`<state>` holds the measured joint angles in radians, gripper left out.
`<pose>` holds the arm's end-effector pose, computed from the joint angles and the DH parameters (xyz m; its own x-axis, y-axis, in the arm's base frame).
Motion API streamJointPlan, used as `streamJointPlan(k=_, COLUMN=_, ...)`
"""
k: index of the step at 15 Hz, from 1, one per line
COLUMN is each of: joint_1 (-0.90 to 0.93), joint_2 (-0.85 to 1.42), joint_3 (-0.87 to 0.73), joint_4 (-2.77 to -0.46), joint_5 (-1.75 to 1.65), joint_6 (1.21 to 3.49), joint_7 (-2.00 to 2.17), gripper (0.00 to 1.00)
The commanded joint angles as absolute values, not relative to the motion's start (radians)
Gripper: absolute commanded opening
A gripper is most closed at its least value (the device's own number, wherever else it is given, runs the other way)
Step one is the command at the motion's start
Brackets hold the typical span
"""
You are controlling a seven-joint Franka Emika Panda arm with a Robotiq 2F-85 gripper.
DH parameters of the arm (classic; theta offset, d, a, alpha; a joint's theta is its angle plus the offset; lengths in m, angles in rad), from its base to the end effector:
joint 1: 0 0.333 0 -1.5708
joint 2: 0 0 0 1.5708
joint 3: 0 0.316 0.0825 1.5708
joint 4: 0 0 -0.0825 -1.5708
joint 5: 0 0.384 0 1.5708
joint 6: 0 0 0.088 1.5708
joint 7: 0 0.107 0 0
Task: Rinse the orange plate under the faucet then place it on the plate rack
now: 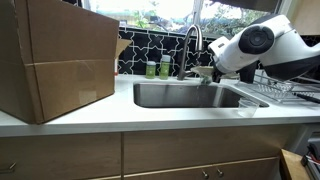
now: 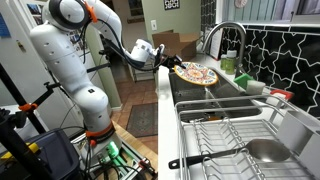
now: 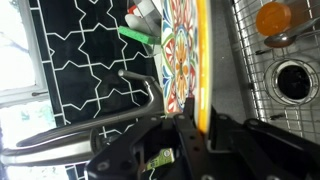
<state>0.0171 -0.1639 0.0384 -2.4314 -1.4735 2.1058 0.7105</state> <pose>0.4761 -0.0205 0.3882 0.9217 0.3732 0.1061 0.0551 -0.3964 0.9164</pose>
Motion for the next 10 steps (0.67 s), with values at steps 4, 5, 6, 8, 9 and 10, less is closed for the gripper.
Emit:
streamJointPlan(k=4, joint_1=0.034, joint_2=-0.152, joint_3=0.034, joint_4=-2.408, joint_5=-1.533, joint_6=2.156, joint_7=0.781, gripper=0.03)
streamJointPlan(k=5, joint_1=0.034, joint_2=-0.153, joint_3=0.032, joint_4=-2.408, joint_5=-1.549, joint_6=2.173, joint_7=0.785, gripper=0.03)
streamJointPlan(k=6, joint_1=0.033, joint_2=-0.155, joint_3=0.030, joint_4=-2.408, joint_5=-1.563, joint_6=2.194, joint_7=0.794, gripper=0.03)
streamJointPlan(k=8, joint_1=0.032, joint_2=-0.157, joint_3=0.028, joint_4=-2.407, joint_5=-1.601, joint_6=2.227, joint_7=0.814, gripper=0.03)
streamJointPlan(k=9, joint_1=0.031, joint_2=-0.157, joint_3=0.027, joint_4=-2.407, joint_5=-1.622, joint_6=2.238, joint_7=0.826, gripper=0.03)
streamJointPlan(k=10, joint_1=0.032, joint_2=-0.158, joint_3=0.026, joint_4=-2.407, joint_5=-1.639, joint_6=2.254, joint_7=0.835, gripper=0.03)
